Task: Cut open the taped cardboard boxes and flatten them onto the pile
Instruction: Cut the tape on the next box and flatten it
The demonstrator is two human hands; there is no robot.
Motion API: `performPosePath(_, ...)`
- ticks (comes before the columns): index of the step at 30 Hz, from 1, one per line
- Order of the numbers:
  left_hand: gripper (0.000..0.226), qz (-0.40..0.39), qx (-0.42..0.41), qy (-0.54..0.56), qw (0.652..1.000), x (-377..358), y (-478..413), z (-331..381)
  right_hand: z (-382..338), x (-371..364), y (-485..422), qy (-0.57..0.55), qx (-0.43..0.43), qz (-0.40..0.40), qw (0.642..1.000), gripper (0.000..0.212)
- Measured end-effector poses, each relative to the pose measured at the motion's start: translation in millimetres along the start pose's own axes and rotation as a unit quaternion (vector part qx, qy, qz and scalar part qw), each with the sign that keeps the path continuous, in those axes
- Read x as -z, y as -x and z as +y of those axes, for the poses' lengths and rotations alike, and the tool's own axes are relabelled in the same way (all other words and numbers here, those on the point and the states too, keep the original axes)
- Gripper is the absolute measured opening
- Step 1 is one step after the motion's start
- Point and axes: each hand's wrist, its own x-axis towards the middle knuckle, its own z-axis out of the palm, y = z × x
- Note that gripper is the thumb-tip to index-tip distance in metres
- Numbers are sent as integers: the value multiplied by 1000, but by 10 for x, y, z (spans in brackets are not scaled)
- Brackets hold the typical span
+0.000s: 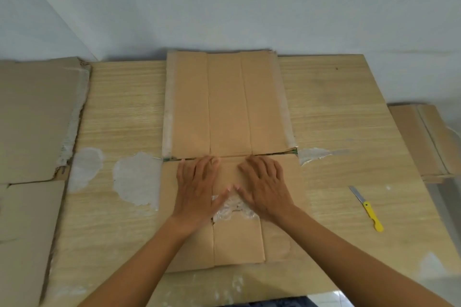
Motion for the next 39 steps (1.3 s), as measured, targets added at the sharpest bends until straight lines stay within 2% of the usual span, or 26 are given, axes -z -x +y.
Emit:
performPosePath(3,62,8,-13,11,1000,62,-322,-18,96,73,-331,-7,-26,23,999,50)
performPosePath(7,67,-36,-34,0,999,37,-709,-102,242,-4,-695,13,-31,-30,999,65)
performPosePath(10,70,-41,-38,-32,998,-26,-824,-144,322,-98,-777,26,-23,-56,998,68)
performPosePath(16,69,1,-34,-15,999,-51,-846,-129,328,-131,-788,35,-11,-20,999,66)
performPosePath(19,54,43,-33,28,998,30,-1081,-161,390,-46,-1069,2,-40,22,999,52)
performPosePath(21,50,54,-36,31,997,54,-1334,-259,459,-7,-1365,-14,-66,33,997,50)
performPosePath(28,74,-25,-1,-20,999,76,-2172,-633,667,-143,-2045,12,-68,-2,998,69)
performPosePath(34,75,-22,-8,-18,1000,88,-2486,-690,759,-47,-2389,9,-76,43,996,56)
performPosePath(36,76,-16,-8,-13,1000,114,-2649,-740,772,-23,-2580,-1,-86,19,996,65)
performPosePath(39,78,-13,4,-21,1000,116,-2807,-798,762,-87,-2748,11,-87,-59,994,70)
